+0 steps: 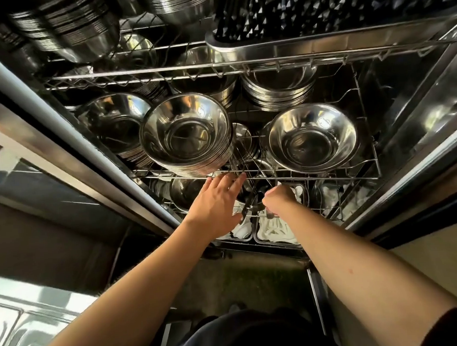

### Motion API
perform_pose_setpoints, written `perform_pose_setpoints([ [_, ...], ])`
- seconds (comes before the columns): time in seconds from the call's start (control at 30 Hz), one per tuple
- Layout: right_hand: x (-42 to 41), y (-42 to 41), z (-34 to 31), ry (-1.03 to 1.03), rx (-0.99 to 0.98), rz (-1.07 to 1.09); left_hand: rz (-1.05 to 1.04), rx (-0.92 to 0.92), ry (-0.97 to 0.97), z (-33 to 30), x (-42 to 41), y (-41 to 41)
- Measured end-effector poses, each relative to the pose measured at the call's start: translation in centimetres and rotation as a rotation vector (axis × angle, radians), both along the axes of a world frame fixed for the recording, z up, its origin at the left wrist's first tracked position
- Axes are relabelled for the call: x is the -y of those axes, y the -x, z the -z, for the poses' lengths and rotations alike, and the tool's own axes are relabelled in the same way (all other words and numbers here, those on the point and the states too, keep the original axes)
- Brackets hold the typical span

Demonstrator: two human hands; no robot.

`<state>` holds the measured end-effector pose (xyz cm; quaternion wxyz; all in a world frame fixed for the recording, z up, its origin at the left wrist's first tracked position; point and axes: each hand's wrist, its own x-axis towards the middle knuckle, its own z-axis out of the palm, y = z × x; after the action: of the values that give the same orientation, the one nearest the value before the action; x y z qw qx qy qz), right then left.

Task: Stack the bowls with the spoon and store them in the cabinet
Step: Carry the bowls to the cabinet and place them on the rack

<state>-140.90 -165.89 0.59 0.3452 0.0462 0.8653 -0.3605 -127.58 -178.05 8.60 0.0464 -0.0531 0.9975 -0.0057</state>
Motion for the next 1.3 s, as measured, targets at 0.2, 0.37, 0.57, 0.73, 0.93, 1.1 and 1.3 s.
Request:
perform_pose_setpoints([
  [0.2,-0.3,0.1,0.9,0.044,-0.097,-0.128,-0.017,-0.019,0.009,0.1,-0.4,-0.1],
  [0.37,-0.4,-0.1,0.5,0.073,-0.053,-0.296,-0.02,-0.037,-0.026,-0.1,-0.5,-0.3],
  [0.57,-2.5,-0.9,-0.2,0.075,-0.12,-0.417,-0.008,-0.028,-0.058,-0.6,-0.3,0.0],
  [0.73,-5.5,-1.9,-3.5,0.125,-0.256,-0.463,-0.018,0.012,-0.074,-1.7,-0.2,0.9],
  [0.93,-9.6,-2.3,-10.0,0.094,-0.474,-0.472,-0.033,0.018,-0.17,-4.1,-1.0,2.9],
  [1.1,-11.6,-1.8,-14.0,0.049,-0.755,-0.43,0.042,-0.098,-0.259,-6.0,-2.6,5.3],
  [1.3,-12.3,0.9,-15.4,-0.157,-0.855,-0.365,0.169,-0.118,-0.232,-6.9,-4.0,8.8],
])
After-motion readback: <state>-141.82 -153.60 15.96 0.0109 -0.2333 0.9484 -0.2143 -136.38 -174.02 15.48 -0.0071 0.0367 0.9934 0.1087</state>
